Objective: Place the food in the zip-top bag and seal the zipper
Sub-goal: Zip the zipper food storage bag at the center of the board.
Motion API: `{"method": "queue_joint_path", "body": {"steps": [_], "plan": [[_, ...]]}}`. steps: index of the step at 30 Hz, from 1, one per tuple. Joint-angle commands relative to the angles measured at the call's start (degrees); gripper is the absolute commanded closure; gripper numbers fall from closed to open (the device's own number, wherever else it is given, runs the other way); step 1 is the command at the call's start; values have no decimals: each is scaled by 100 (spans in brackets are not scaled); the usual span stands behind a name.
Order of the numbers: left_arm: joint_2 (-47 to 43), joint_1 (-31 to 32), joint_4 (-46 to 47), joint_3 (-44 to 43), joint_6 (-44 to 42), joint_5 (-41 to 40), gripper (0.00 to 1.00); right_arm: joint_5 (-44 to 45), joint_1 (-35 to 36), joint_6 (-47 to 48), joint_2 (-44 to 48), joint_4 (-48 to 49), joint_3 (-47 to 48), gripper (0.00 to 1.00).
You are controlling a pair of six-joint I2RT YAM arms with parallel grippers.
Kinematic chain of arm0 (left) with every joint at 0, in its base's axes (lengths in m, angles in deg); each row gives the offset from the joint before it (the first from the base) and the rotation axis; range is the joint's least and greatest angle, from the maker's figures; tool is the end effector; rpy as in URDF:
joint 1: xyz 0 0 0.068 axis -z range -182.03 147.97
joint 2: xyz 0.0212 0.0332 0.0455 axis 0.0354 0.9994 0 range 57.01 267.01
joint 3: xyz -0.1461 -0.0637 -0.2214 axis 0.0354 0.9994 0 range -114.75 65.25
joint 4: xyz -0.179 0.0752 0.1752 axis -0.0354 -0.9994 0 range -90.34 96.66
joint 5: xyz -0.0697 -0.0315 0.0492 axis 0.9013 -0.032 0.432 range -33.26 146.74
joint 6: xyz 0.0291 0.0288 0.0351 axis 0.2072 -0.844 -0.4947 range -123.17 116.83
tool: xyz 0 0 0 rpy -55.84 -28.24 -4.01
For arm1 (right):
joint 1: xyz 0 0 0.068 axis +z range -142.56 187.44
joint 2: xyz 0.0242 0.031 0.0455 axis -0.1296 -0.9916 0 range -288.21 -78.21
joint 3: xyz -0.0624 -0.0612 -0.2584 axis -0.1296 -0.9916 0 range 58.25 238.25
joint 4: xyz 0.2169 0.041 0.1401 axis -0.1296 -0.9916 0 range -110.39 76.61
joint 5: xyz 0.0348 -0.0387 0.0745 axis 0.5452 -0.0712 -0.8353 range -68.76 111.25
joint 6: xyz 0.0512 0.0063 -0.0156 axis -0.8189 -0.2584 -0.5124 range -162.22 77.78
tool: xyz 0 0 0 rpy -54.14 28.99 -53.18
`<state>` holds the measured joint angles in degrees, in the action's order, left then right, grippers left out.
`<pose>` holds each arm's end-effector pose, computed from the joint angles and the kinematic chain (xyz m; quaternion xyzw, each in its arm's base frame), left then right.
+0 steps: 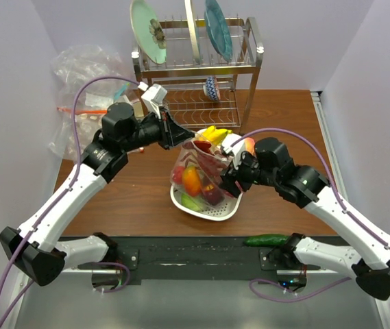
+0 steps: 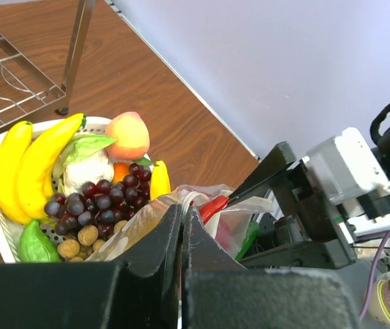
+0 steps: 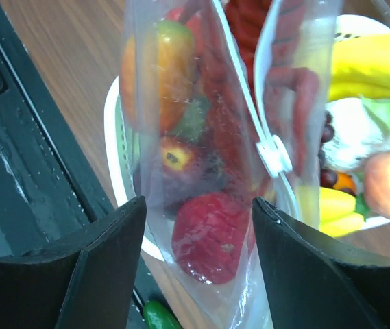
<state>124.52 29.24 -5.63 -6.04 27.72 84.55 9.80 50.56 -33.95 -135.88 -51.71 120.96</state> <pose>0.2170 -0.1513 0.4179 0.1592 0.7349 -0.4831 0.4485 0.1474 0.1477 0.3582 -0.4223 0.7685 0.2252 0.4247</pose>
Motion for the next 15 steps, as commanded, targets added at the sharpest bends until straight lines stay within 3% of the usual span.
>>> {"method": "queue_joint_path", "body": {"steps": [1, 8, 11, 15], "plan": [[-203, -50, 763, 97, 31, 49, 100, 239, -13, -54, 160, 71, 477, 32], [-255, -59, 904, 352, 83, 93, 100, 142, -22, 34, -34, -149, 1374, 35], [-273, -51, 852, 396, 22, 32, 100, 212, -14, 78, -69, -263, 1270, 41], [-334, -59, 694, 370, -101, -65, 100, 177, -13, -45, -52, -386, 787, 43]]}}
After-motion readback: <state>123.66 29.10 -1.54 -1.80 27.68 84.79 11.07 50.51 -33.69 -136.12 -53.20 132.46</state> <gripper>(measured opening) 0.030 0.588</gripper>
